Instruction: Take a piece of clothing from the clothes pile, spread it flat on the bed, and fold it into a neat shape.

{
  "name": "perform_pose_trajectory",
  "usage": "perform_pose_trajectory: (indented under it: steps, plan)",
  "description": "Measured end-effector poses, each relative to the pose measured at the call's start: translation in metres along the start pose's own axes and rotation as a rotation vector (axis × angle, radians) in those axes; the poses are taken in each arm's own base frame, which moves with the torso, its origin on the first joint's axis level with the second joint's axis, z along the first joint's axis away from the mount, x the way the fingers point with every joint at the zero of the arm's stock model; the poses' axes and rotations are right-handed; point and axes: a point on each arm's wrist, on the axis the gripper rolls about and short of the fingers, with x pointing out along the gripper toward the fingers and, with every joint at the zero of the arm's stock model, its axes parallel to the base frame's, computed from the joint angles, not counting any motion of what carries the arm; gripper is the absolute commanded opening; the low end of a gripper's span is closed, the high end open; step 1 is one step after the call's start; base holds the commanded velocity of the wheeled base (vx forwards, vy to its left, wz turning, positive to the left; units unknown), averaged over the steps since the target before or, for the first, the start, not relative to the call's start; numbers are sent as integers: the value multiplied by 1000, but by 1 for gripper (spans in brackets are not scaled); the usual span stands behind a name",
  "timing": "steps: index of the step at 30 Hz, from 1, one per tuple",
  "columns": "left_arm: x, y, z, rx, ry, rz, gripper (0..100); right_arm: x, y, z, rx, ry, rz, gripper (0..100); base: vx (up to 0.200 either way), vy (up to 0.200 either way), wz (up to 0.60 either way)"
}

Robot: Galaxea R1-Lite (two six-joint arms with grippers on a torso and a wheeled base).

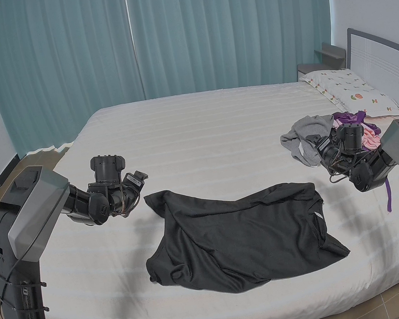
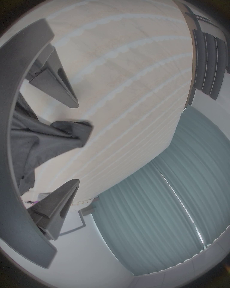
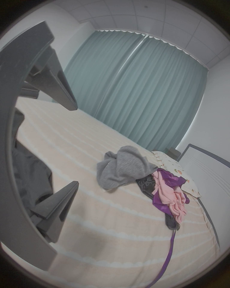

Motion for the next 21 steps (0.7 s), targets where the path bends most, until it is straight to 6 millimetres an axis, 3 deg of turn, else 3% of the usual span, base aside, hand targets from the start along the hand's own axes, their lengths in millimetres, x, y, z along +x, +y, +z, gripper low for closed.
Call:
perform_pose_trajectory:
  steps: [8, 15, 21]
  plan:
    - [-2, 32, -10, 51, 106, 87, 100, -13, -15, -17, -65, 114, -42, 100, 0, 0, 0]
    - [-24, 52, -18, 14, 165, 108, 100, -25, -18, -33, -71, 218, -133, 100, 0, 0, 0]
    - [-45, 55, -25, -86, 148, 56, 100, -31, -14, -47, -104, 287, -176, 100, 0, 0, 0]
